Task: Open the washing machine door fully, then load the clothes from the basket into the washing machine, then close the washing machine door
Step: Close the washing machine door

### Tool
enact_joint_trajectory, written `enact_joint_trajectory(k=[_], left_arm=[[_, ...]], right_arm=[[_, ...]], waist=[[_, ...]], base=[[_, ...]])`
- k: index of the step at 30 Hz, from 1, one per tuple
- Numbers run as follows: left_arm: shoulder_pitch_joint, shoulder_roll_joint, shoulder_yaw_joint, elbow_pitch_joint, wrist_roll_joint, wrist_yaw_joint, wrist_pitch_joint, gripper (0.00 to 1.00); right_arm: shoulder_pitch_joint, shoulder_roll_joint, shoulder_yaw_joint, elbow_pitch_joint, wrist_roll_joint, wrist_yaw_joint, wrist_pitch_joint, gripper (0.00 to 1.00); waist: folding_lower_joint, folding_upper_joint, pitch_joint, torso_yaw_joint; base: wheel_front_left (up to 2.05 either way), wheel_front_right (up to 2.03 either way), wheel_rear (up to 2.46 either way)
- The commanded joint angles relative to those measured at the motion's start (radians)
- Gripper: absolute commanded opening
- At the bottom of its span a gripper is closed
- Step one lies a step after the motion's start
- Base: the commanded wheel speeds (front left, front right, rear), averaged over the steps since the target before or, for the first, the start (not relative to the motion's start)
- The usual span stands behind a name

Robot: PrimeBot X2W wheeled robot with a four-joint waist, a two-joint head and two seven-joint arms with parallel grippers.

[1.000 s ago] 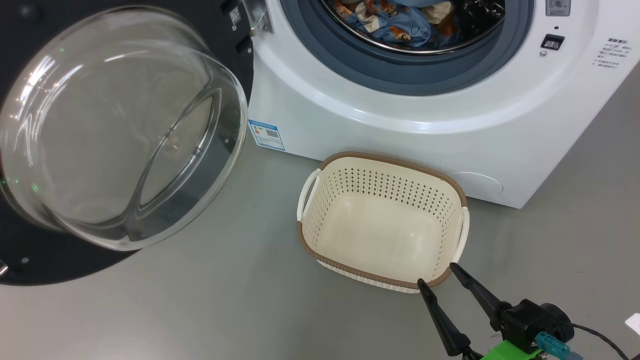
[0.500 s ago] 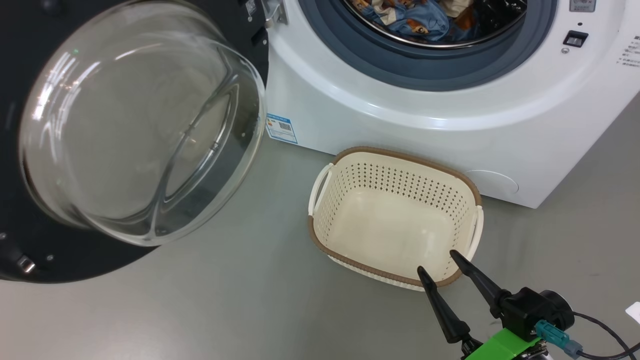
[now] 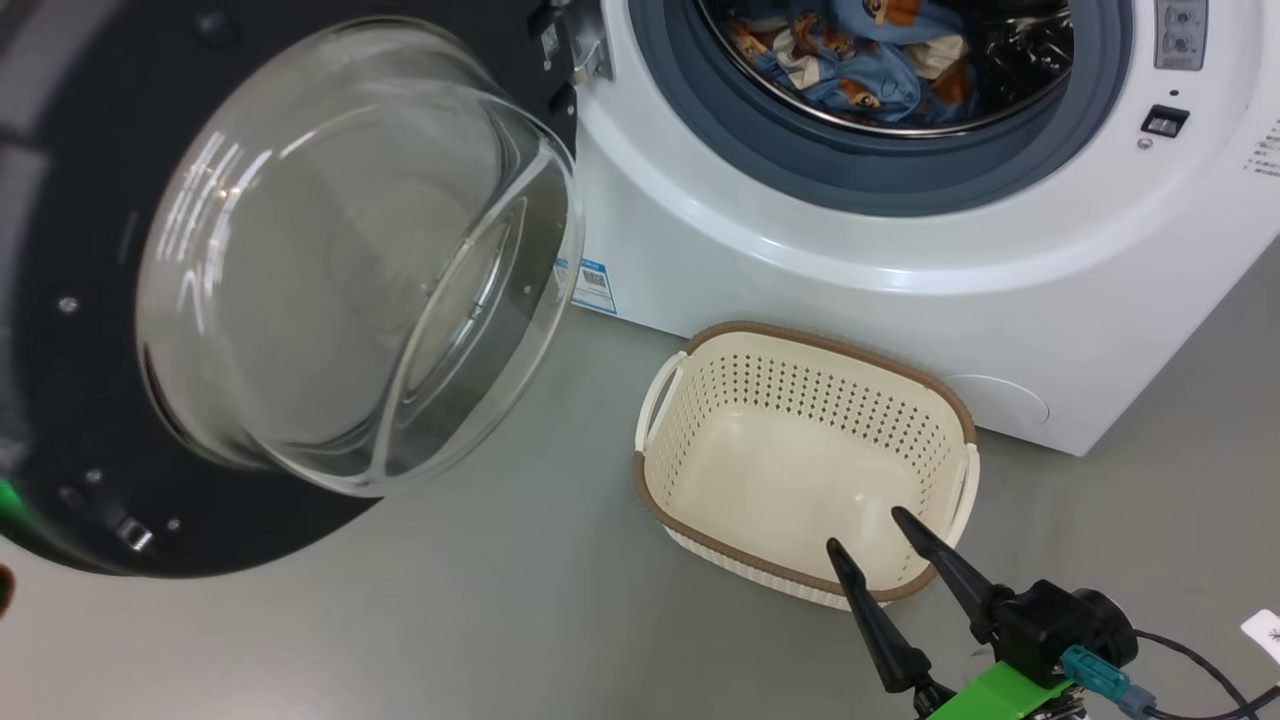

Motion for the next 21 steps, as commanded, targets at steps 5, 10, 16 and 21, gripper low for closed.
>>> enact_joint_trajectory(k=[5,10,16,21], left_arm=[[0.043,0.0,-0.018,-0.066,0.0,-0.003,0.067,0.0],[0.082,-0.056,-0.043,-0.135,-0.002,-0.003,0.116,0.0],[0.153,-0.137,-0.095,-0.284,0.01,-0.002,0.171,0.0],[0.261,-0.224,-0.154,-0.504,0.022,0.046,0.217,0.0]], right_arm=[[-0.006,0.012,0.012,-0.028,0.003,0.003,-0.005,1.0],[-0.005,0.028,-0.005,-0.032,0.001,0.003,-0.005,1.0],[-0.005,0.054,-0.012,-0.036,-0.001,0.003,-0.005,1.0],[0.005,0.072,-0.025,-0.044,-0.001,0.003,-0.005,1.0]], waist=[[0.0,-0.0001,-0.001,0.008],[0.0,-0.0001,-0.011,0.015],[0.0,-0.0001,-0.023,0.007],[0.0,-0.0001,-0.03,-0.011]], base=[[0.0,0.0,0.0],[0.0,0.0,0.0],[0.0,0.0,0.0],[0.0,0.0,0.0]])
